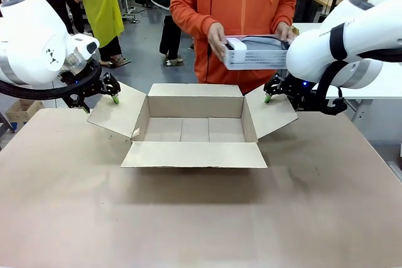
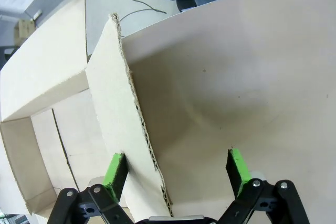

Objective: Pack the gift set into the box.
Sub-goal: Lift both hands away from the flaps of the Package Box.

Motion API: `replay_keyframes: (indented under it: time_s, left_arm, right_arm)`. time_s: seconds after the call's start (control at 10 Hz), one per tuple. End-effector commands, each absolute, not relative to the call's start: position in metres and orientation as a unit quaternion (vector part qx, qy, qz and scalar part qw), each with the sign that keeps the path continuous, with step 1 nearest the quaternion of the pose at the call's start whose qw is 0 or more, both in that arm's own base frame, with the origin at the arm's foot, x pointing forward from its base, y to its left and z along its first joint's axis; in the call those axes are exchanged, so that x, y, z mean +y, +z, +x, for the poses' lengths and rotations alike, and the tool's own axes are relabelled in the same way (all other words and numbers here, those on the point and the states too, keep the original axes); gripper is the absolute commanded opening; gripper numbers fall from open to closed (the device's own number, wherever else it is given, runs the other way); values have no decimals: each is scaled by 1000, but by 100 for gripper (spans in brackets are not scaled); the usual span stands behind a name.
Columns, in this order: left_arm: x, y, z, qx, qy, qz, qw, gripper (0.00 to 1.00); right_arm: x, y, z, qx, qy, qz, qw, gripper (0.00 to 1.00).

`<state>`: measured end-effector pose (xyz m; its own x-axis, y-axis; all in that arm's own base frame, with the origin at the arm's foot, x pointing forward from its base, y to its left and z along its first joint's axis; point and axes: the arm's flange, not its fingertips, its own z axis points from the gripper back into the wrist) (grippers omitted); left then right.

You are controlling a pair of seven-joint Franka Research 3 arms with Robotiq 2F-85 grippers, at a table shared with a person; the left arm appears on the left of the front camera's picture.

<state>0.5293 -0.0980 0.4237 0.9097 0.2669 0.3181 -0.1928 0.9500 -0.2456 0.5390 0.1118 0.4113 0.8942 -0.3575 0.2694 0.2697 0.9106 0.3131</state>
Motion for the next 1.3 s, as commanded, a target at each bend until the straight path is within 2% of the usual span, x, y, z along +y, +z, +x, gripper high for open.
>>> replay_keyframes:
  time_s: [0.0,1.2]
  left_arm:
    - [-99,425,527,-178,126,-97,971,100]
    - [-99,425,527,-178,126,-97,971,100]
  right_arm:
    - [114,416,540,-161,-171,128,964,100]
    - [114,416,540,-161,-171,128,964,100]
